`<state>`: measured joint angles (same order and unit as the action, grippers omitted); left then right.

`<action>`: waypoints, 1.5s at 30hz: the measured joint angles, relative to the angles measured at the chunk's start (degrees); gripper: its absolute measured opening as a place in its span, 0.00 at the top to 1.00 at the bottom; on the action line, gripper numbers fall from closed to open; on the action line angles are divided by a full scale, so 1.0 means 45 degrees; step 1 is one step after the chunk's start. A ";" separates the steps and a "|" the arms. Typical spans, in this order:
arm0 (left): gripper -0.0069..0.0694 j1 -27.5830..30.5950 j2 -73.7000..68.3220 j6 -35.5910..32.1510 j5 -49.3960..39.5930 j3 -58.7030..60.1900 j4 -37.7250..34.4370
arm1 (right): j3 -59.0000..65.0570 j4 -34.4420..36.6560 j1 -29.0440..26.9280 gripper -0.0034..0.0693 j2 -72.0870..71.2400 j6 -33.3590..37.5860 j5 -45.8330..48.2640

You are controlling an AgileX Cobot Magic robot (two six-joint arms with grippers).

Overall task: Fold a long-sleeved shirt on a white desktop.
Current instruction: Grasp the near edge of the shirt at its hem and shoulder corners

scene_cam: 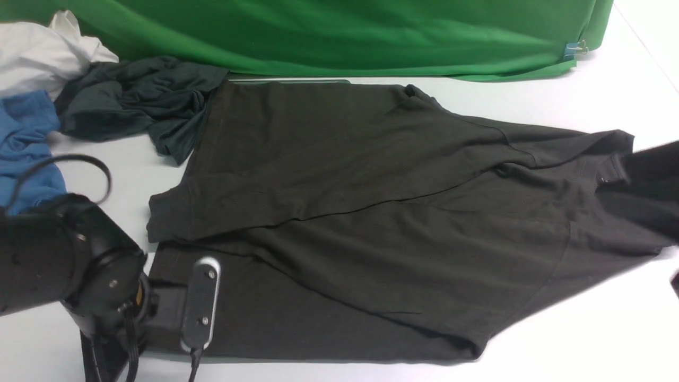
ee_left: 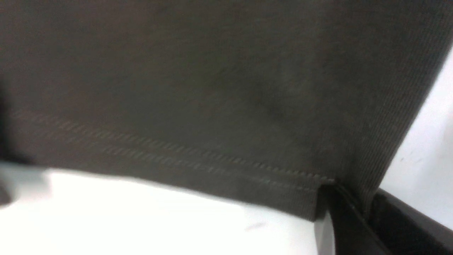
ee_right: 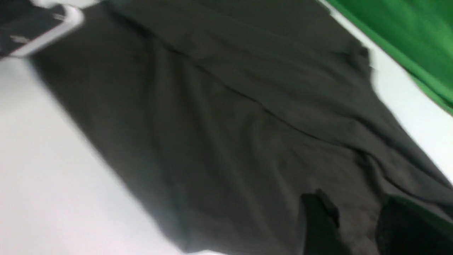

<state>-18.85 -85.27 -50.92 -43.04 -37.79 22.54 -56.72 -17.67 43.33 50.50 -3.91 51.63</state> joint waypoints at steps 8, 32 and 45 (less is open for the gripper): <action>0.86 -0.0009 0.1864 -0.0533 -0.0456 -0.0414 -0.2933 | -0.0013 -0.0390 -0.2050 0.62 0.2260 -0.1576 0.0668; 0.86 -0.0009 0.1780 -0.1431 -0.0827 -0.0414 -0.1891 | 0.1887 0.4439 -0.8602 0.40 0.7363 -0.1502 -0.1847; 0.86 -0.0009 0.1791 -0.1442 -0.0087 -0.0414 -0.2306 | 0.1905 0.5138 -0.8629 0.17 1.0445 -0.2368 -0.3819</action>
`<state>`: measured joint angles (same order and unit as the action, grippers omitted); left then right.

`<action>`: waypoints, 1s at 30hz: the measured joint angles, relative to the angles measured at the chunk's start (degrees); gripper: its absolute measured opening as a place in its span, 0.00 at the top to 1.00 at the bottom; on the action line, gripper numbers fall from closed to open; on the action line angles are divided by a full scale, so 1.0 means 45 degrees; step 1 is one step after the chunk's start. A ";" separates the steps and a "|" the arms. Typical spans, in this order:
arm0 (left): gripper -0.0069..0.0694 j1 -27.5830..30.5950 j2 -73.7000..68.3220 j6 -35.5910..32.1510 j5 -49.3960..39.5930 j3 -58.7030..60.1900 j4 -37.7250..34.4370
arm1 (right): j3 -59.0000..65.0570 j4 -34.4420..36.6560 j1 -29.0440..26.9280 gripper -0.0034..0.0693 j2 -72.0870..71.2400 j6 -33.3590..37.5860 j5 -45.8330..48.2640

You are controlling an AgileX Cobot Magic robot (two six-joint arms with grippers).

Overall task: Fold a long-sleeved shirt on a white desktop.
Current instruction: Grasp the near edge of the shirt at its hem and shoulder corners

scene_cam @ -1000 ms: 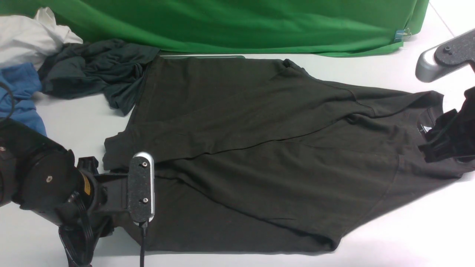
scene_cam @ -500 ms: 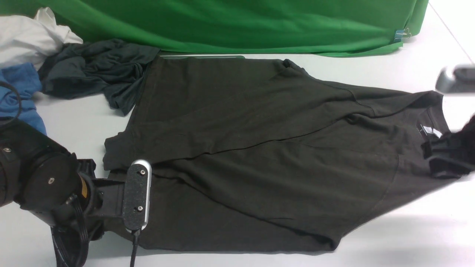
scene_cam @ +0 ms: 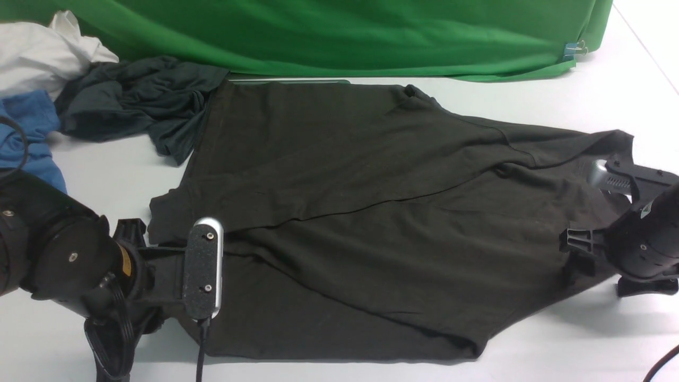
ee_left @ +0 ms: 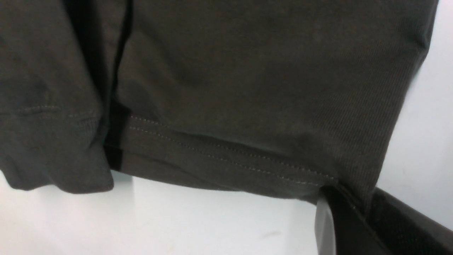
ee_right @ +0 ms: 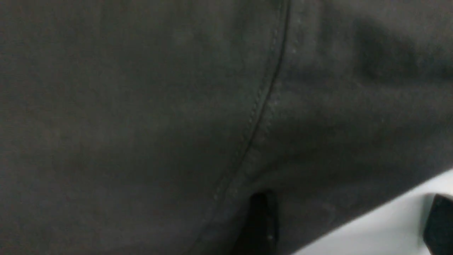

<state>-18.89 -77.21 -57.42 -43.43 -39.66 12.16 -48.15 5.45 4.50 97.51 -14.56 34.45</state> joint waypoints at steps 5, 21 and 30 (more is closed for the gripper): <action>0.86 0.0000 0.0000 0.0000 0.0153 0.0000 -0.0026 | -0.0010 0.0211 0.0016 0.27 0.0039 0.0516 -0.0105; 0.86 0.0000 0.0000 -0.0251 0.0884 0.0000 -0.0013 | -0.0269 0.0356 0.0200 0.15 -0.1782 0.3886 0.3331; 0.86 0.0000 0.0000 -0.0652 0.1621 0.0000 -0.0019 | 0.0426 -0.0308 0.3497 0.28 -0.2303 1.2245 0.0140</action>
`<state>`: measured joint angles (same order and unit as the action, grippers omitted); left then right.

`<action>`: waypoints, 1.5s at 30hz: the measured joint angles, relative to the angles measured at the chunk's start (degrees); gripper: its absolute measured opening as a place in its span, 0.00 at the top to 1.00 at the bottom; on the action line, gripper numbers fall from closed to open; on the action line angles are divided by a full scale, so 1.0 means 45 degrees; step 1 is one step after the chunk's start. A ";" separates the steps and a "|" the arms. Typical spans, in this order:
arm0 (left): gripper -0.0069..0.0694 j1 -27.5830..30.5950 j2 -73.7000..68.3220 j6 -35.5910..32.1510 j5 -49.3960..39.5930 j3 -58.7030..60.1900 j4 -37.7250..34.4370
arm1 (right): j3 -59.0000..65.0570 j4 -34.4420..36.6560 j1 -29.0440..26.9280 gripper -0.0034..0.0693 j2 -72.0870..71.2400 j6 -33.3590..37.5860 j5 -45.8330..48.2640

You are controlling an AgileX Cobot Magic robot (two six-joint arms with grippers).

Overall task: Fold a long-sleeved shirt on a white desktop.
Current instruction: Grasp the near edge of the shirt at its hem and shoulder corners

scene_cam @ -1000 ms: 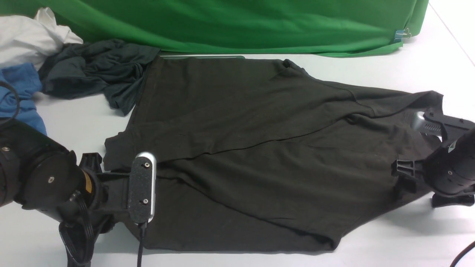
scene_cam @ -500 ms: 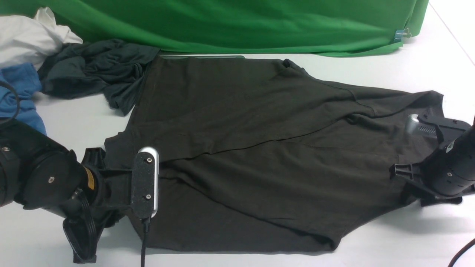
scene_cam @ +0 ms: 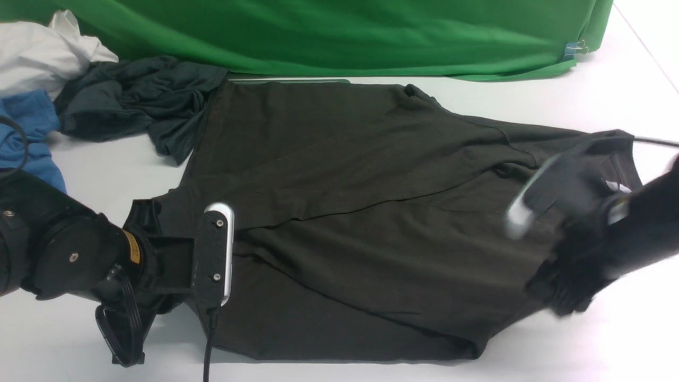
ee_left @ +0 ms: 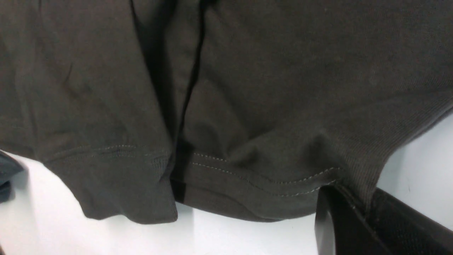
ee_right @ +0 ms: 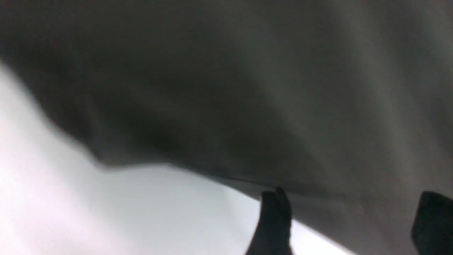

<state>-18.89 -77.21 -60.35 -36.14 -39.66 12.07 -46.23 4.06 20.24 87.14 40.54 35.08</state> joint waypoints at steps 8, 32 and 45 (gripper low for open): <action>0.86 0.0000 0.0000 -0.0056 0.0276 0.0000 -0.0252 | 0.0106 -0.5322 0.0942 0.15 0.0244 0.1198 0.0451; 0.86 0.0000 0.0000 -0.0328 0.0475 0.0000 -0.0633 | 0.1390 -0.6338 -0.0302 0.36 0.1444 0.3445 -0.3296; 0.86 0.0000 0.0000 -0.0310 0.0787 0.0000 -0.0990 | 0.1457 -0.6358 0.0589 0.89 0.0983 0.3237 -0.2005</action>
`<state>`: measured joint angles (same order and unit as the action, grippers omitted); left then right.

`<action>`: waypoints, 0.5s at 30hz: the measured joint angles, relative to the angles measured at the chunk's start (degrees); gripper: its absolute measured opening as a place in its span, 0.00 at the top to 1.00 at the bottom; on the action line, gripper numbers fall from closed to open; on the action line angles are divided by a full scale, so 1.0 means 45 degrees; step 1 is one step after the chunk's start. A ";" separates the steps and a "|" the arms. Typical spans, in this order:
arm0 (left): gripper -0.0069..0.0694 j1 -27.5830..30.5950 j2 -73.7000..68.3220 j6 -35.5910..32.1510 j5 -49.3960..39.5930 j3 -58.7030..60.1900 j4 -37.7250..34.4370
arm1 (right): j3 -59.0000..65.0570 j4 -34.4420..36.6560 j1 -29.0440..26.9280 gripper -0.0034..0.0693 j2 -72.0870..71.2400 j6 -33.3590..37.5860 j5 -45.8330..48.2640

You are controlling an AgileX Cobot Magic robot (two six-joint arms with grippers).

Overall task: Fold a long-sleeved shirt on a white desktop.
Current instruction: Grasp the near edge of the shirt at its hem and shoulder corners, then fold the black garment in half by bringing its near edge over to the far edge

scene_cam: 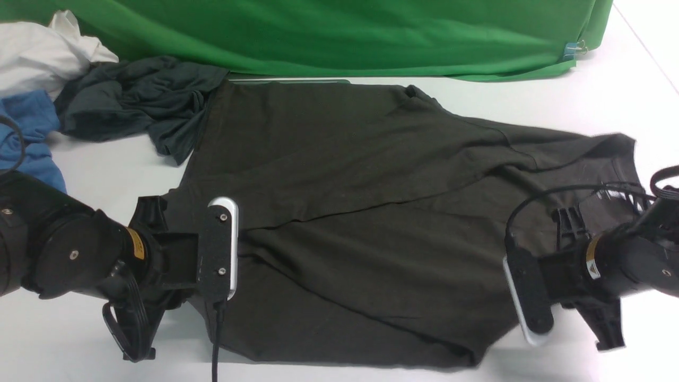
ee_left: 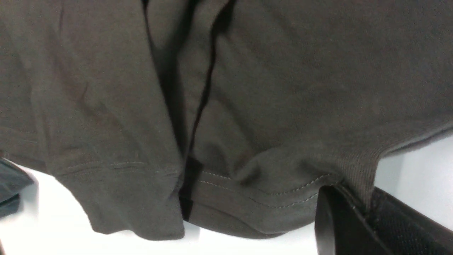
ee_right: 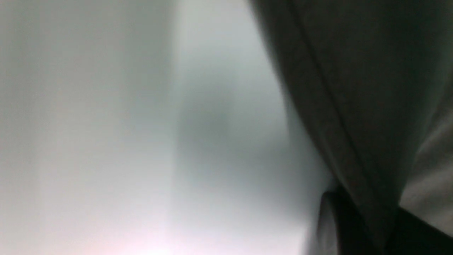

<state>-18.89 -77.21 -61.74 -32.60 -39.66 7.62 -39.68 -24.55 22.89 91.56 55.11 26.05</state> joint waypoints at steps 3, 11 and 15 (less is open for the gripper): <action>0.86 0.0000 0.0000 -0.0013 0.0785 0.0000 -0.0710 | 0.0027 0.0576 0.0500 0.89 -0.1084 -0.1270 0.1245; 0.86 0.0000 0.0028 -0.0601 0.0468 0.0000 -0.0114 | 0.0041 0.2635 0.0765 0.90 -0.3302 -0.4257 0.4596; 0.86 0.0000 0.0253 -0.0531 0.0451 -0.0029 0.0332 | 0.0041 0.2704 0.0765 0.90 -0.3383 -0.4425 0.4660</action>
<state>-18.89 -76.07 -64.13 -30.57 -39.79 9.11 -39.49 -12.38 26.33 76.34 35.19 47.02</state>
